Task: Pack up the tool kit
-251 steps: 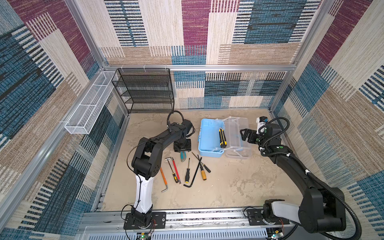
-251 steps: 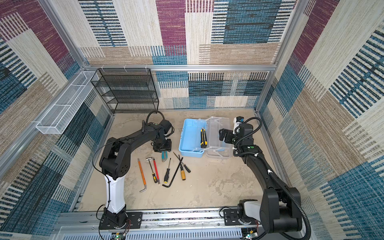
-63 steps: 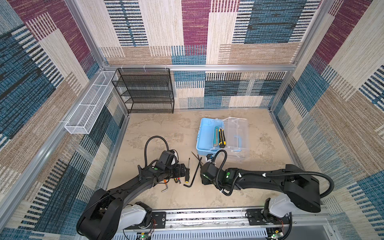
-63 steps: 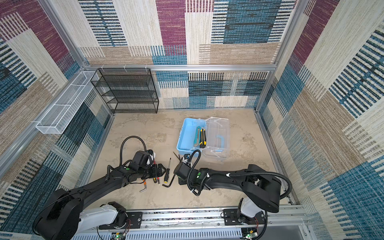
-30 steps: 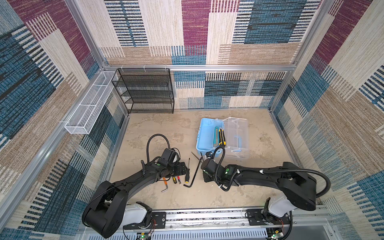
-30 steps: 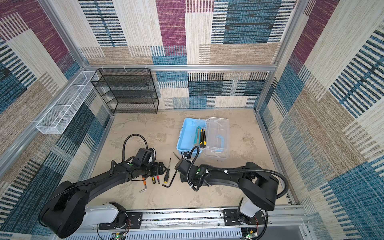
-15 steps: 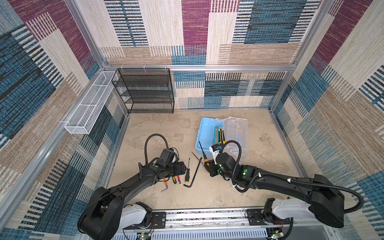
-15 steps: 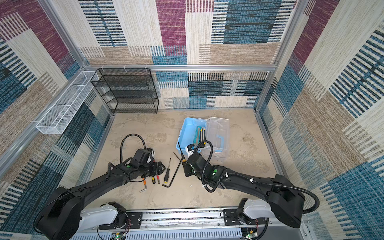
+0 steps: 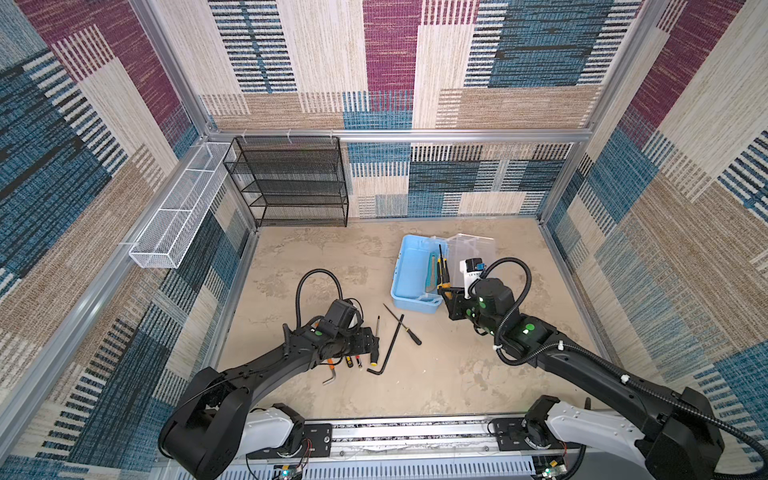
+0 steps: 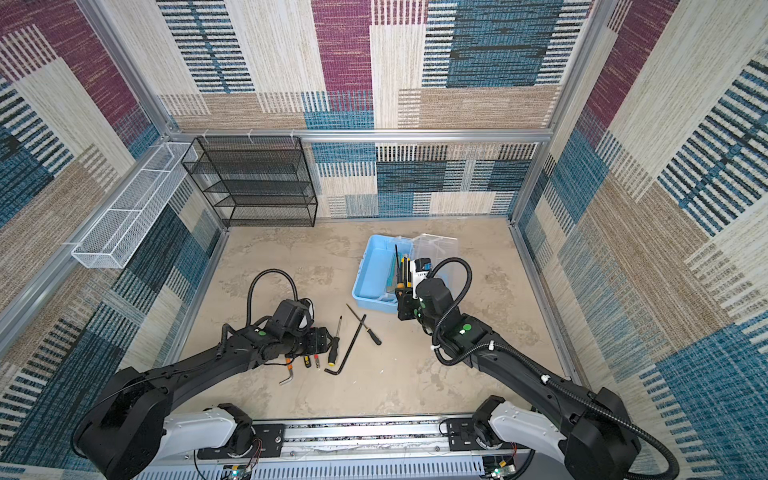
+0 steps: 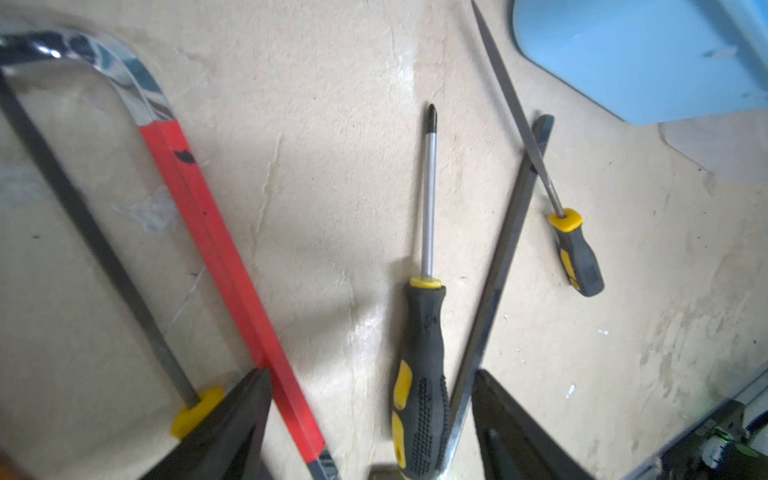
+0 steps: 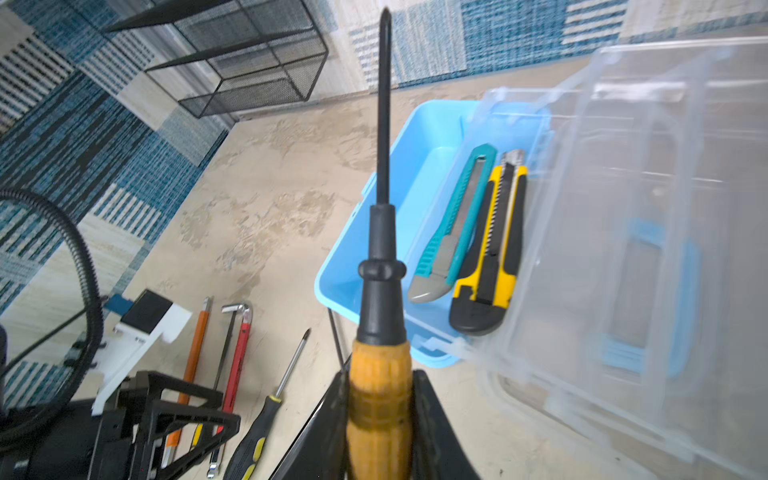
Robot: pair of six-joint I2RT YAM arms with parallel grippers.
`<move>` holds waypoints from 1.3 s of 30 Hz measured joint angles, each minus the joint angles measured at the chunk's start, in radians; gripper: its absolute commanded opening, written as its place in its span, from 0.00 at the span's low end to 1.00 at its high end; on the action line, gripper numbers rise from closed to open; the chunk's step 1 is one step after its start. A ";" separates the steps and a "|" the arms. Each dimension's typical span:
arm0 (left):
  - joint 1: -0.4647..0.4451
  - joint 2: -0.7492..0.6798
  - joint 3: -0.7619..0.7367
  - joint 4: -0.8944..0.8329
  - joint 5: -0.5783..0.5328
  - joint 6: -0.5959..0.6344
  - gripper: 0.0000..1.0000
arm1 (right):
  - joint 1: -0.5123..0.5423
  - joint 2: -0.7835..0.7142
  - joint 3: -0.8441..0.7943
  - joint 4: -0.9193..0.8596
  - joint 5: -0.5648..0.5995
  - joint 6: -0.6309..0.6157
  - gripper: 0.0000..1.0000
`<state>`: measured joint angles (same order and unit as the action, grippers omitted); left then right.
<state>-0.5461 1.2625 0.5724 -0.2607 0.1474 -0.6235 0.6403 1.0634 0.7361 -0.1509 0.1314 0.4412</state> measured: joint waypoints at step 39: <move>-0.082 0.049 0.055 -0.039 -0.039 0.007 0.77 | -0.335 0.278 0.134 -0.049 -0.262 -0.010 0.30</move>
<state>-0.6285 1.3117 0.6273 -0.2993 0.1081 -0.6163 0.3054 1.3415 0.8703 -0.1997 -0.1303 0.4309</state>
